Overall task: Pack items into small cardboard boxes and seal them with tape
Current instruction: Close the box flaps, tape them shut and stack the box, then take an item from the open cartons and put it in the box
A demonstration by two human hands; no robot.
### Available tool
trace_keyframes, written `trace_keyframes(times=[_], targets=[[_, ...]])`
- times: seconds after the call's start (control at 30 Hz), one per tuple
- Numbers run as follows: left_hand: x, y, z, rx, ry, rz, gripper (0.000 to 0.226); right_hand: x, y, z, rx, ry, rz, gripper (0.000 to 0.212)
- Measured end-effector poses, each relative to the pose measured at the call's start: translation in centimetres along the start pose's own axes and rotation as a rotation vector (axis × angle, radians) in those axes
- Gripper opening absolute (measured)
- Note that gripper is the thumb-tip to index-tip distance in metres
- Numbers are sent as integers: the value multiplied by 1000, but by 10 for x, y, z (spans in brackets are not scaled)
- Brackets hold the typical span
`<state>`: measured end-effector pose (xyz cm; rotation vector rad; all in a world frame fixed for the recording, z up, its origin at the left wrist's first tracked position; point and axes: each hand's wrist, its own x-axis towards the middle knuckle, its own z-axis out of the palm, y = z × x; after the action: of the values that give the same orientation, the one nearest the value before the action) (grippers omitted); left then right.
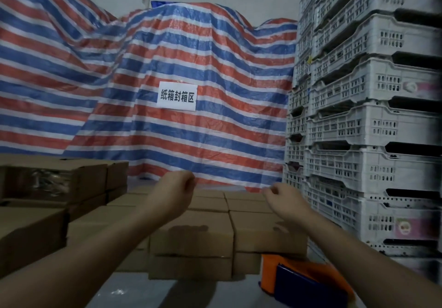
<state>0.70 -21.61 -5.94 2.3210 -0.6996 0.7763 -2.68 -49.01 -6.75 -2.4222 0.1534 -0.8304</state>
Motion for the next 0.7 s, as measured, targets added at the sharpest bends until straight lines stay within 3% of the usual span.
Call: trace_keyframes(times=[0.13,0.27,0.53,0.7], targets=[[-24,-22,-52,221,30,-1,29,-16,-59,17,-135,-33,-206,37],[-51,-50,-97,146,133,-108,57,-28,-122,43,-150,-72,-336,36],[-95,-146,-171,281,275,-124,16,-45,-246,133,-51,-161,-574,36],[-106,-203,-197,256,245,-280,44,-41,-301,194,-30,-235,-659,33]])
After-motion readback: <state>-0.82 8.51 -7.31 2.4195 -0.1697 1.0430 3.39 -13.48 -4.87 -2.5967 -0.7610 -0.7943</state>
